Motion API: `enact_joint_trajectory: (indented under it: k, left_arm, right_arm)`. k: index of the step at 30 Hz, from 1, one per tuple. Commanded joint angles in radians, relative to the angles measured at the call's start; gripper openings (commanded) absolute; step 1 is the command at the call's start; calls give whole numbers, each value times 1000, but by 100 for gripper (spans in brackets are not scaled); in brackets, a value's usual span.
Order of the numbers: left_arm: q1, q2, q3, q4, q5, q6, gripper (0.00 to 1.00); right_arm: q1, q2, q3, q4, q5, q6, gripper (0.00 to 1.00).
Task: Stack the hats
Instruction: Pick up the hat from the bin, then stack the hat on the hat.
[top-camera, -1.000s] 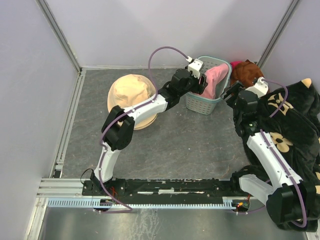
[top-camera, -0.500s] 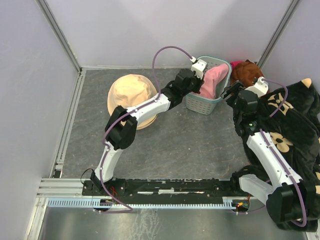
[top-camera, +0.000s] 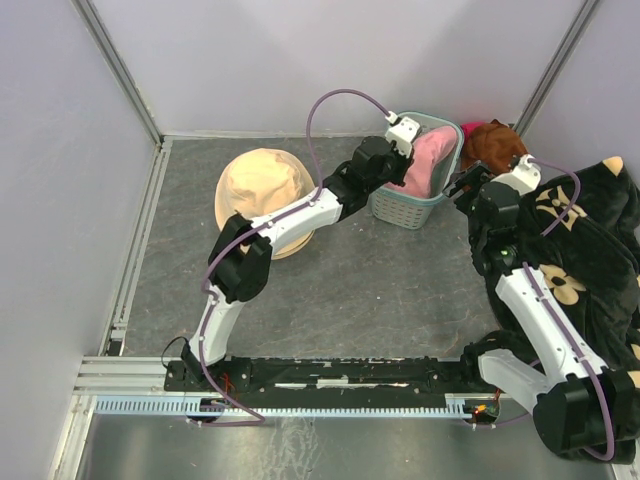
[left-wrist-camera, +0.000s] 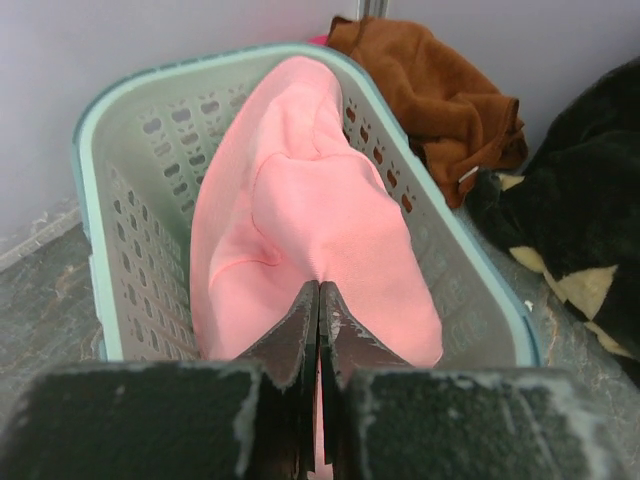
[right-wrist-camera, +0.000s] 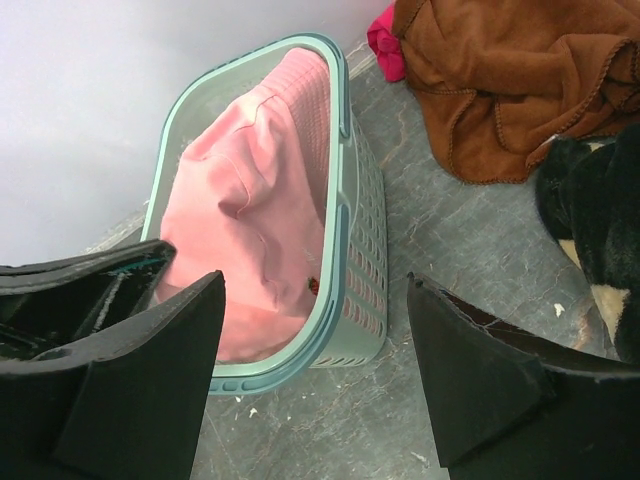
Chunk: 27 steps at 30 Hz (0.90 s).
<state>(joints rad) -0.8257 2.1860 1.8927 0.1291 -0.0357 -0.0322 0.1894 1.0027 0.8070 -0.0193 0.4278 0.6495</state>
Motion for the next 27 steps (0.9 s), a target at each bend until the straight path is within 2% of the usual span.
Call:
enact_joint_trajectory:
  k: [1, 6, 15, 27]
  left_arm:
    - [-9, -132, 23, 110, -45, 23, 3]
    - [-10, -184, 23, 160, -76, 4, 3]
    - [-10, -223, 146, 155, -123, 6, 3]
    - [-13, -546, -11, 210, -284, 69, 3]
  right_arm:
    - [-2, -32, 20, 6, 13, -11, 80]
    - [-3, -42, 22, -1, 24, -13, 80]
    - [-2, -62, 48, -22, 52, -27, 80]
    - [-2, -89, 100, -66, 5, -14, 79]
